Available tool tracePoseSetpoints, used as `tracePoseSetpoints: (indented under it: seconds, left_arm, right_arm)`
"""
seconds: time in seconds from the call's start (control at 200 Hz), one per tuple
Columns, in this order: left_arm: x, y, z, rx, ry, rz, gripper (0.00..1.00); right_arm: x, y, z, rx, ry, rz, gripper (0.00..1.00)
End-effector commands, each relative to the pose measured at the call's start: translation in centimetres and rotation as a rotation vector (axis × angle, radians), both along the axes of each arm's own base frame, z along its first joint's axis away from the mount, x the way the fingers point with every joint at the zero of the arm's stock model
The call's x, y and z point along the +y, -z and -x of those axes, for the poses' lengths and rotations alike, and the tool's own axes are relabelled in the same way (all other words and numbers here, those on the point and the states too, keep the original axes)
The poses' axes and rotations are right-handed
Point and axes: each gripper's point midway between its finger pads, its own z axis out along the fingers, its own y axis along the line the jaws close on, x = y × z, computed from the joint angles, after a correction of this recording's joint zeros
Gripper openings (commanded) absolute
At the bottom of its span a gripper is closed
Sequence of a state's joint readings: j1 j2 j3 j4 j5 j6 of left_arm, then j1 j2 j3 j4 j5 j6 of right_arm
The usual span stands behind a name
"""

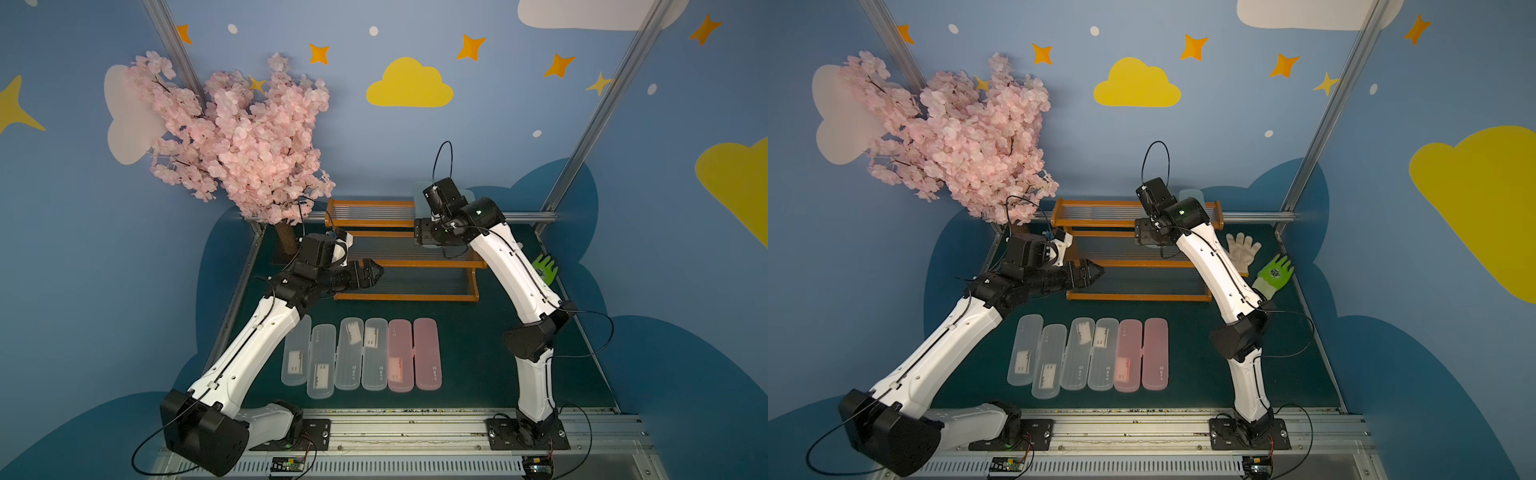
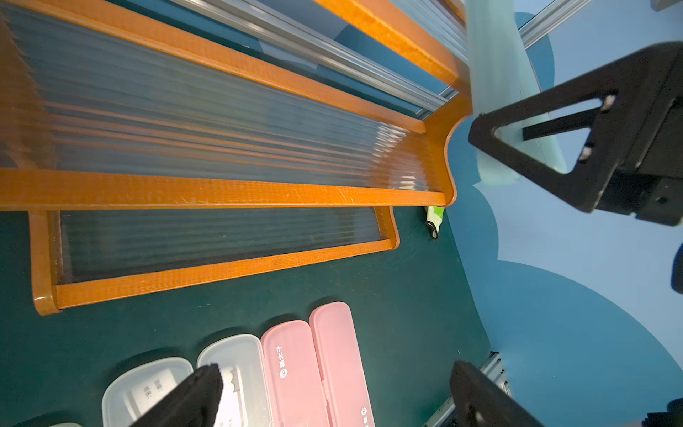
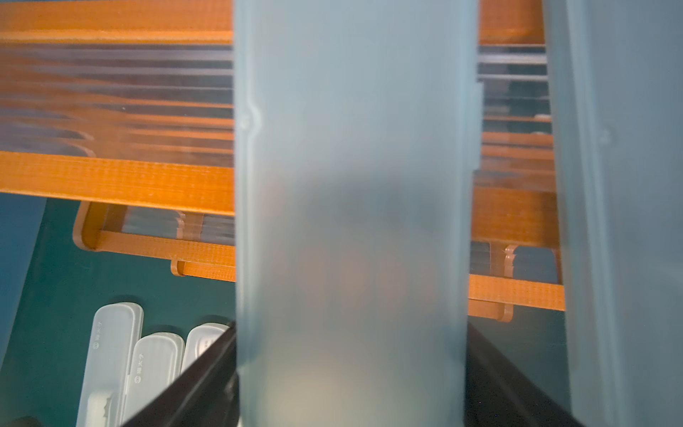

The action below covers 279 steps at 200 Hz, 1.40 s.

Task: Place the pencil cases on the shelf according to color
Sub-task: Place the pencil case on the shelf.

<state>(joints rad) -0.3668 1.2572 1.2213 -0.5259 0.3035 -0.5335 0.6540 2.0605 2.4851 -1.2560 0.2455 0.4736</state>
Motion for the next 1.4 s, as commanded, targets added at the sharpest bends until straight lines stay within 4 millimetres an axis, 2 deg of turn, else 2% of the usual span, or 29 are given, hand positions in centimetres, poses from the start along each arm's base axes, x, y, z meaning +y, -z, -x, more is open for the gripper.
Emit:
tracePoseSetpoints:
  seconds: [0.0,0.19,0.471,0.581,0.691,0.731,0.766,0.826,0.946,1.061,1.126,1.232,1.307,1.392]
  left_arm:
    - [-0.7,-0.5,0.3,0.000,0.024,0.033,1.00]
    - [-0.8,-0.9,0.7,-0.006,0.031,0.043,1.00]
    - [0.7,-0.3,1.6,-0.010,-0.015,-0.002,1.00]
    - [1.2,0.2,2.2,0.005,-0.029,-0.009,1.00]
    - [2.0,0.8,3.1,0.010,-0.050,-0.026,1.00]
    - [2.2,1.0,3.6,0.012,-0.055,-0.030,1.00]
    - [2.7,1.3,3.8,0.009,-0.073,-0.045,1.00]
    - [3.4,1.7,4.3,0.005,-0.096,-0.060,1.00]
    - [4.4,2.8,5.6,0.020,-0.117,-0.076,1.00]
    - [5.2,4.0,7.1,0.051,-0.130,-0.093,1.00]
    - [5.8,4.4,7.9,0.050,-0.147,-0.100,1.00]
    - [6.9,5.3,9.0,0.043,-0.178,-0.117,1.00]
    - [7.6,6.1,9.7,0.042,-0.200,-0.134,1.00]
    - [8.4,6.9,10.1,0.043,-0.222,-0.162,1.00]
  right_arm:
    - [-0.2,-1.1,0.3,-0.007,0.007,-0.029,0.85]
    - [0.1,-2.6,0.4,-0.036,-0.006,-0.067,0.86]
    - [0.8,-8.3,1.9,-0.172,-0.090,-0.166,0.96]
    - [0.4,-9.5,3.0,-0.196,-0.109,-0.182,0.99]
    - [-1.1,-10.6,4.3,-0.226,-0.107,-0.227,0.99]
    - [-1.5,-9.9,4.7,-0.215,-0.107,-0.245,0.99]
    - [-2.1,-10.4,5.4,-0.227,-0.108,-0.282,0.99]
    - [-3.2,-9.6,6.2,-0.232,-0.085,-0.305,0.97]
    - [-5.0,-8.3,9.2,-0.267,-0.121,-0.307,0.88]
    - [-8.4,-5.6,11.8,-0.233,-0.049,-0.245,0.94]
    - [-9.4,-3.8,13.5,-0.183,-0.045,-0.232,0.94]
    - [-10.4,0.1,16.4,-0.047,-0.024,-0.211,0.91]
    - [-10.2,3.6,18.8,0.051,-0.044,-0.200,0.88]
    - [-10.2,8.0,21.0,0.130,-0.018,-0.162,0.89]
